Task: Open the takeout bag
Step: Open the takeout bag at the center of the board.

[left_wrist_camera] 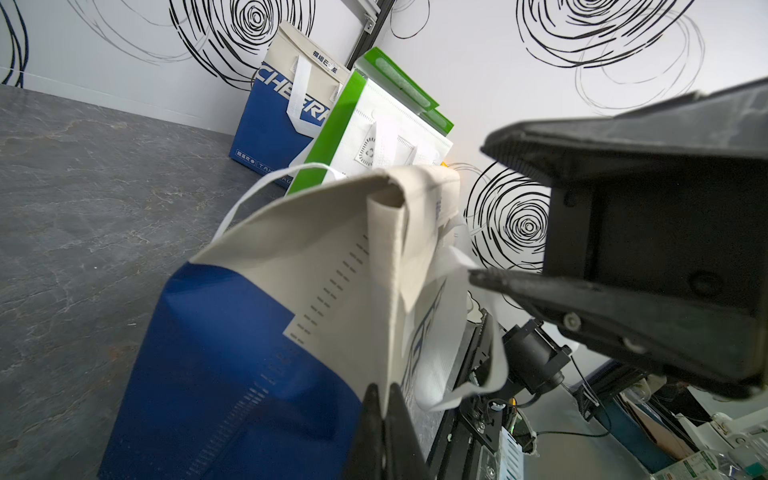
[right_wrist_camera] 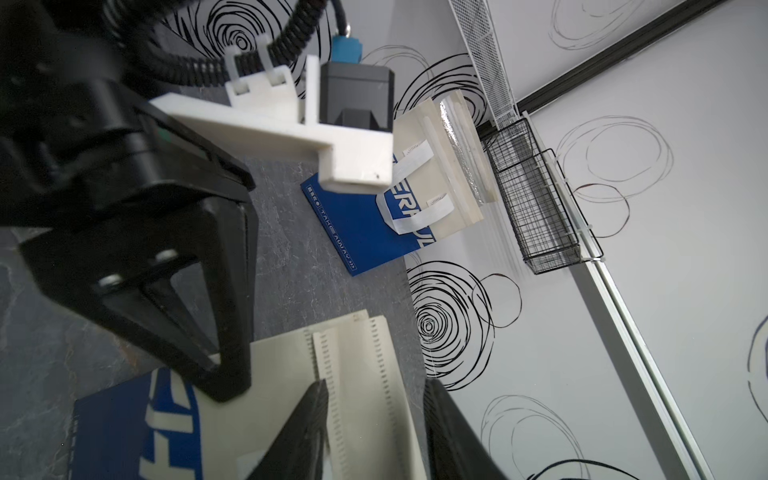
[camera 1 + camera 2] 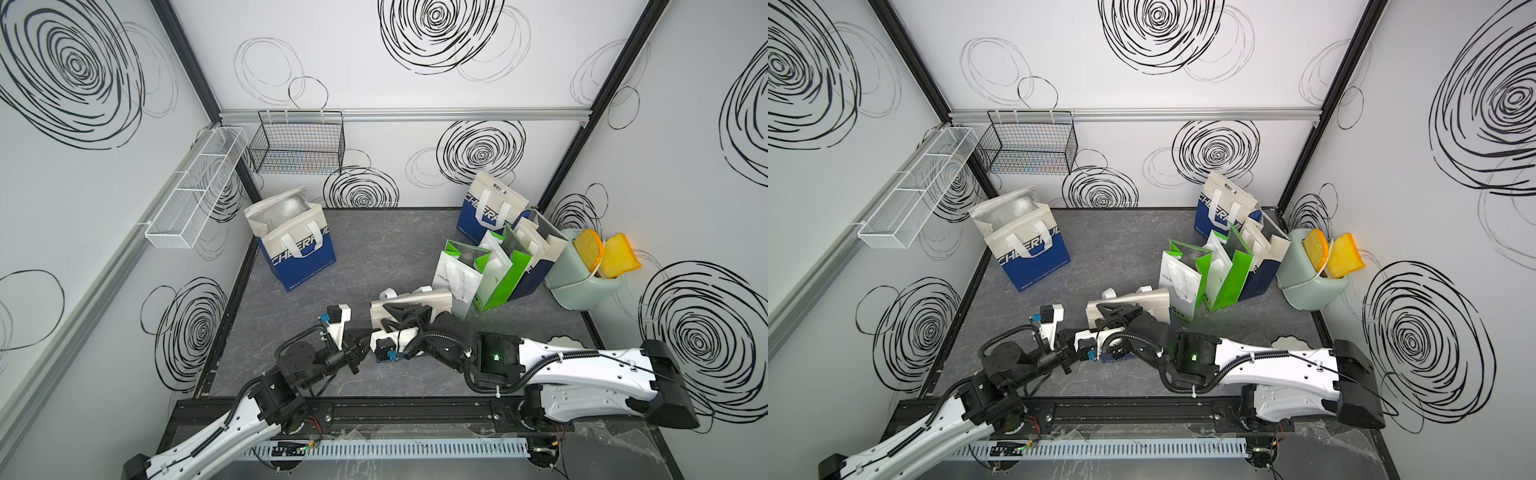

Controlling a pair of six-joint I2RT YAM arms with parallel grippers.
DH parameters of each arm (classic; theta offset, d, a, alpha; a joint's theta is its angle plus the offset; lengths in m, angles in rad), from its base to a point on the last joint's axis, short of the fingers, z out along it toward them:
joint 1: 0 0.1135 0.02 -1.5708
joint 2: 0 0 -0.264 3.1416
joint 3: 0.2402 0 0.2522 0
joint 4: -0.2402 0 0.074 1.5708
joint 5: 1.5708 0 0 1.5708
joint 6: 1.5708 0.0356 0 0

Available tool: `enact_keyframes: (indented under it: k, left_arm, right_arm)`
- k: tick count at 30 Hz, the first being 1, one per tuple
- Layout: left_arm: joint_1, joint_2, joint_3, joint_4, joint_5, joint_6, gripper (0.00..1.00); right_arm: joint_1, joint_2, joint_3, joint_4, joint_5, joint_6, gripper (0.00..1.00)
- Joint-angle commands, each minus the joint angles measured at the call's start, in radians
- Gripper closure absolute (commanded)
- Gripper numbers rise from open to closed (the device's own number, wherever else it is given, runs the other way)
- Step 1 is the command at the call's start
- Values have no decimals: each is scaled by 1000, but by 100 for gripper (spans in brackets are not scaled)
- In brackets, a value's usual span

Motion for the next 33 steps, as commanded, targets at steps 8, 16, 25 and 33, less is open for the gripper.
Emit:
enact_keyframes:
  k: [8, 16, 25, 33]
  left_arm:
    - [-7, -2, 6, 0, 13, 3, 100]
    - [-8, 1, 6, 0, 13, 3, 100]
    - [-13, -1, 6, -6, 8, 3, 100]
    - [-14, 3, 8, -7, 4, 6, 100]
  right_arm:
    - [-16, 95, 44, -22, -20, -21, 61]
    - [-14, 110, 42, 51, 93, -40, 61]
    - [-12, 135, 26, 76, 172, -147, 62]
    - [-8, 179, 27, 135, 251, -223, 67]
